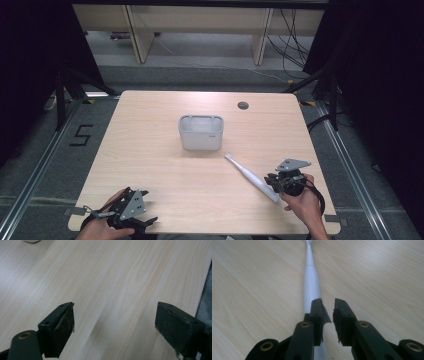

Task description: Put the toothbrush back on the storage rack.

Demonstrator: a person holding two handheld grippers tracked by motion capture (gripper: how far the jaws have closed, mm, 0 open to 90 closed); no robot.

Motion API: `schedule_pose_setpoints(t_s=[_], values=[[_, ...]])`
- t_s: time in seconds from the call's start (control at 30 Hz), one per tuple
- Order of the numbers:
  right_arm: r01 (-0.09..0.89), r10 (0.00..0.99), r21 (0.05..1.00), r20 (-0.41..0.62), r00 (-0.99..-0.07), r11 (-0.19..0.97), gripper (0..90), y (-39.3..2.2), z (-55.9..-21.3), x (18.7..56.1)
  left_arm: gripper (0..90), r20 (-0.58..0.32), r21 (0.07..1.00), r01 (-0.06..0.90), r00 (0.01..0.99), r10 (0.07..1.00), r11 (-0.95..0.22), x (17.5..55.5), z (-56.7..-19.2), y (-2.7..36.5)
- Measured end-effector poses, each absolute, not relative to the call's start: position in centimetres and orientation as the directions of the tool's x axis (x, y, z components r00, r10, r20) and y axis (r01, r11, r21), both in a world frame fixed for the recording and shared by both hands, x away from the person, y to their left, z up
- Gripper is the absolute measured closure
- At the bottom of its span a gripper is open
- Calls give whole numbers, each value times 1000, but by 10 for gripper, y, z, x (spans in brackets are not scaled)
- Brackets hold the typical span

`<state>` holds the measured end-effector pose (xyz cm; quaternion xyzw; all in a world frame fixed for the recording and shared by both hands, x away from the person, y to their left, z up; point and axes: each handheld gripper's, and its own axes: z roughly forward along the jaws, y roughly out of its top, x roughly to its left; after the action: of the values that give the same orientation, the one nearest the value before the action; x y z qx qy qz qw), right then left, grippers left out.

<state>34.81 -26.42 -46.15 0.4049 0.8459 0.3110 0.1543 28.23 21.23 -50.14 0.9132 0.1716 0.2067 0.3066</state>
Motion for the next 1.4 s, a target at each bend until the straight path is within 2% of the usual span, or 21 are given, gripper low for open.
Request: schedule_pose_setpoints(t_s=[0.03,0.07,0.1,0.13,0.27,0.33,0.43,0.47,0.57,0.63,0.67,0.8,0.83,1.1,1.13,1.4], values=[[588,780,648,-15,-626,484,718,-262,-460,349,156,267,643,189,853,449,-742,282,-502,212],[615,789,640,21,-614,461,713,-257,-461,349,156,251,649,191,861,443,-737,281,-502,212],[601,777,636,3,-630,484,703,-255,-460,351,156,246,649,191,863,441,-737,282,-502,212],[603,772,626,3,-635,494,687,-254,-459,353,156,270,636,187,855,443,-749,282,-501,213],[611,754,586,2,-657,531,636,-245,-458,362,157,254,641,187,864,435,-745,282,-501,213],[611,739,558,-7,-673,562,616,-240,-457,368,156,279,633,186,851,446,-752,282,-501,213],[634,737,510,1,-676,581,590,-233,-458,372,156,241,651,192,865,440,-735,282,-501,213],[639,735,496,3,-679,588,574,-232,-458,375,157,262,627,180,868,422,-758,283,-500,214],[686,759,445,20,-650,576,562,-226,-459,379,156,252,643,188,863,438,-742,282,-501,213],[687,752,425,24,-659,589,558,-223,-459,382,156,261,635,181,865,429,-751,283,-500,214],[676,737,415,20,-676,609,550,-223,-459,385,156,236,626,193,877,419,-756,283,-499,214],[649,705,391,2,-709,652,551,-221,-462,394,156,261,634,181,866,428,-752,282,-500,214],[665,712,372,14,-702,648,551,-219,-463,395,157,236,625,192,878,417,-756,283,-499,214],[649,688,322,-9,-726,689,556,-213,-467,405,156,266,638,186,857,442,-747,282,-501,213],[673,707,303,-5,-707,675,557,-211,-467,404,156,273,633,182,857,438,-752,282,-501,213],[654,678,252,-11,-735,713,579,-206,-471,409,156,253,642,188,863,437,-743,282,-501,213]])
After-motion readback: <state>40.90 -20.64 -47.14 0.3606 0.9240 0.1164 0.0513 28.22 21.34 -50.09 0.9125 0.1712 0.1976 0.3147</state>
